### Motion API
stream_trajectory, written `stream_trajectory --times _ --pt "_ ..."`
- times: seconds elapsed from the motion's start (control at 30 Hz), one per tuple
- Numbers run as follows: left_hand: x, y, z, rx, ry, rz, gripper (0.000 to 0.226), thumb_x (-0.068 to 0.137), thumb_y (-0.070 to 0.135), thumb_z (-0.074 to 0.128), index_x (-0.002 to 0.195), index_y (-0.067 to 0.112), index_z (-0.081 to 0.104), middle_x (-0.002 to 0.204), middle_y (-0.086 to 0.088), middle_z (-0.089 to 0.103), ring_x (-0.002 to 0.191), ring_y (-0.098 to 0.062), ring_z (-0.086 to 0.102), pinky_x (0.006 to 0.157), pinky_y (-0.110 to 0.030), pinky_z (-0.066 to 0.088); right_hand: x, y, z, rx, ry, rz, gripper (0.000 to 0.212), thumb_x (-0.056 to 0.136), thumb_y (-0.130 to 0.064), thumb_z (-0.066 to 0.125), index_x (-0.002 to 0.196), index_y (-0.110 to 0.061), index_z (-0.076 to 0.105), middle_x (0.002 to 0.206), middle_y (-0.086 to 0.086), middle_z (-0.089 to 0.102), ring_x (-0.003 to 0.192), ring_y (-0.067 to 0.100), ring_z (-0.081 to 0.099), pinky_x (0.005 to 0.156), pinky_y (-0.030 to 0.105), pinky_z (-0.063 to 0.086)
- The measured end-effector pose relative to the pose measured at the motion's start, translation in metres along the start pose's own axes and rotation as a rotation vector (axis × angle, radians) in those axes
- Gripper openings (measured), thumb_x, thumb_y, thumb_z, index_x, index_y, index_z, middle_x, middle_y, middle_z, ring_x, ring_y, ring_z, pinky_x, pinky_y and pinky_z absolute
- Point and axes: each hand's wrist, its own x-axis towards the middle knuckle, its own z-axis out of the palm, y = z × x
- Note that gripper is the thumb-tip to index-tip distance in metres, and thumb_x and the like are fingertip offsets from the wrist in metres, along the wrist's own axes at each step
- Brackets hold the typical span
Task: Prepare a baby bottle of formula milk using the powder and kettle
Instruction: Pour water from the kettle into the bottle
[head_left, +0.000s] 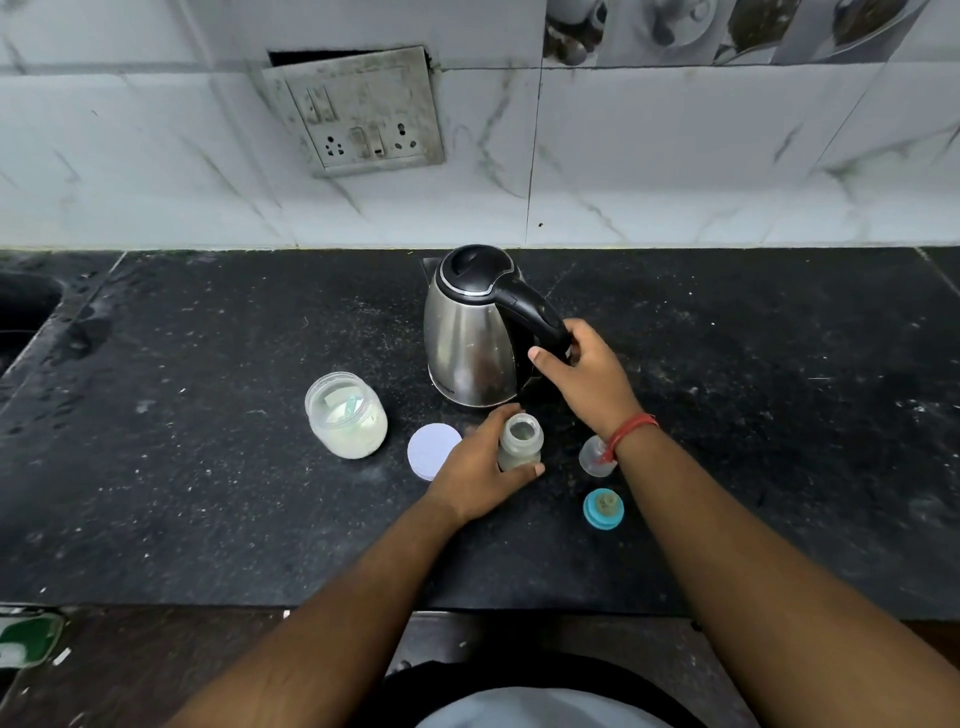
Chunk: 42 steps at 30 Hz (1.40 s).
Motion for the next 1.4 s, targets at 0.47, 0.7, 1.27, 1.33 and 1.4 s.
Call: stream_trajectory --times 0.47,0.7,1.27,1.33,1.4 --pt "-0.004 0.007 -0.014 -0.077 0.114 0.024 0.054 0.080 0.044 0.081 0.127 0.039 0.057 0.118 0.018 0.071 0.112 -0.003 0.066 0.102 -0.040 0.053 0.020 -0.001 -0.002 0.220 -0.190 0.023 0.011 0.088 -0.011 0.074 0.084 -0.014 0.063 0.075 0.003 0.066 0.074 0.016 0.064 0.084 0.035 0.055" --pt "-0.015 0.021 -0.045 -0.129 0.272 0.064 0.045 0.083 0.031 0.084 0.121 0.039 0.062 0.111 0.019 0.070 0.104 0.000 0.067 0.096 -0.033 0.055 0.016 -0.013 0.018 0.279 0.033 0.077 0.018 0.086 -0.004 0.070 0.078 -0.017 0.062 0.058 -0.003 0.052 0.051 0.009 0.048 0.053 0.025 0.044" --pt "-0.026 0.040 -0.115 -0.286 0.571 0.166 0.045 0.084 0.022 0.084 0.122 0.034 0.062 0.120 0.008 0.070 0.114 -0.015 0.067 0.101 -0.040 0.055 -0.019 -0.089 -0.031 0.416 0.184 -0.090 0.030 0.078 0.009 0.068 0.068 -0.018 0.060 0.049 -0.009 0.047 0.043 0.009 0.042 0.043 0.022 0.036" --pt "-0.026 0.042 -0.120 -0.280 0.586 0.157 0.048 0.083 0.023 0.084 0.124 0.029 0.062 0.122 0.008 0.069 0.115 -0.013 0.066 0.103 -0.040 0.054 -0.028 -0.095 -0.042 0.423 0.194 -0.101 0.029 0.077 0.009 0.069 0.068 -0.017 0.059 0.049 -0.008 0.046 0.043 0.009 0.040 0.043 0.022 0.035" --pt "-0.024 0.044 -0.124 -0.252 0.593 0.146 0.052 0.080 0.032 0.082 0.127 0.027 0.061 0.124 0.008 0.069 0.117 -0.014 0.065 0.106 -0.043 0.052 -0.037 -0.099 -0.052 0.426 0.201 -0.111 0.029 0.077 0.010 0.069 0.068 -0.016 0.058 0.048 -0.008 0.046 0.043 0.009 0.039 0.043 0.022 0.034"
